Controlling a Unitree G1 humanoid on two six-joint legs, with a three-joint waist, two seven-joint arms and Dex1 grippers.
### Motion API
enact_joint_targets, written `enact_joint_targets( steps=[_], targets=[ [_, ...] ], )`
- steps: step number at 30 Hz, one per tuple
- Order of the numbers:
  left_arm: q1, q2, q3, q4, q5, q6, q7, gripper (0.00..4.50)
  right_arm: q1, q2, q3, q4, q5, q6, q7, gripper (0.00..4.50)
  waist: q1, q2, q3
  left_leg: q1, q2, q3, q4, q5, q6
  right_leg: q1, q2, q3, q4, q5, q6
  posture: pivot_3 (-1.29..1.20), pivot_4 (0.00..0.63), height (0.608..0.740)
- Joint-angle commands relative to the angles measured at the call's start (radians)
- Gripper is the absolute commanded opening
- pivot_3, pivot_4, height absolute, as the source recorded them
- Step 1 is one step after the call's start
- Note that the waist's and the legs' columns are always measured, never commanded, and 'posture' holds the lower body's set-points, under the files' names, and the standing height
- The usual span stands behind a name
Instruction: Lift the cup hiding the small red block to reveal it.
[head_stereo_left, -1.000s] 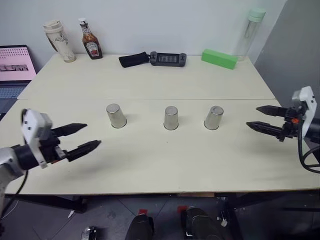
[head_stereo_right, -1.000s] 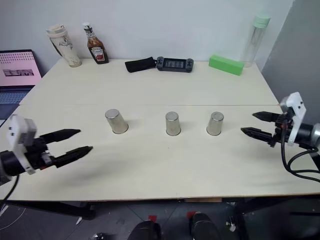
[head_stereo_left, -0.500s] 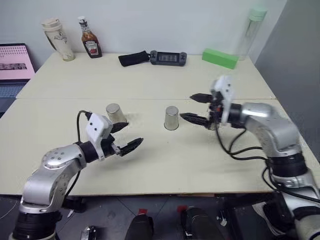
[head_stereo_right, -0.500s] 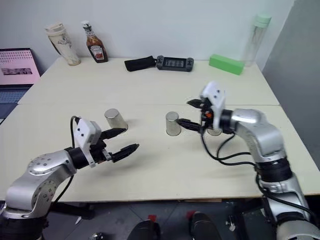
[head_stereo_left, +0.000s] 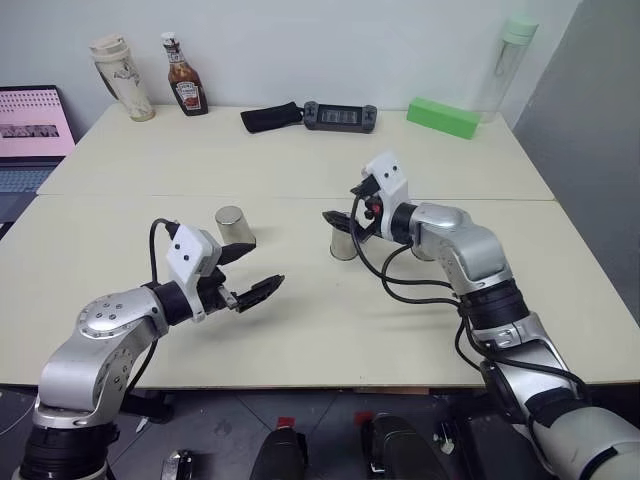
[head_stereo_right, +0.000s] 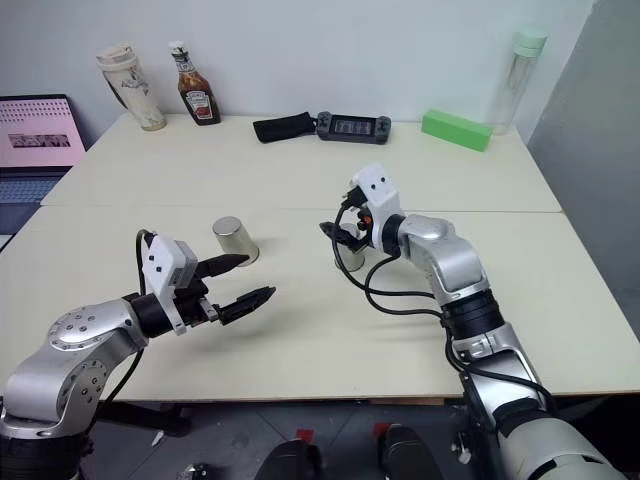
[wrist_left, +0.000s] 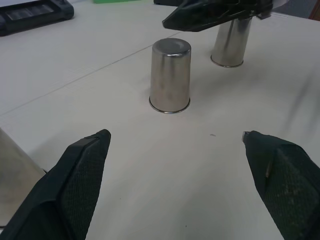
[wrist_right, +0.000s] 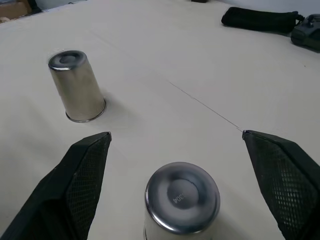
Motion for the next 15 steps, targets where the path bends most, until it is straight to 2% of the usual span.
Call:
enact_joint_targets(
  steps=[1,15],
  targets=[
    [-0.002,-0.001,-0.002,-0.035,0.000,-0.020,0.002,4.50,-0.018,0.014,-0.003,0.007,-0.029,-0.027,-0.017,4.48,0.000,0.000,0.000,0.000,0.000,0.000,0.000,0.000,0.000,0.000,0.000,0.000,0.000,0.000,0.000,0.00,0.150,0.740],
    [-0.006,0.001,0.003,-0.021,0.002,-0.022,-0.008,4.50,0.019,0.079,0.017,0.130,-0.099,-0.066,-0.054,4.48,-0.003,0.000,0.000,0.000,0.001,0.000,0.000,0.000,0.000,0.000,0.000,0.000,0.000,-0.001,0.001,0.00,0.150,0.740]
  ],
)
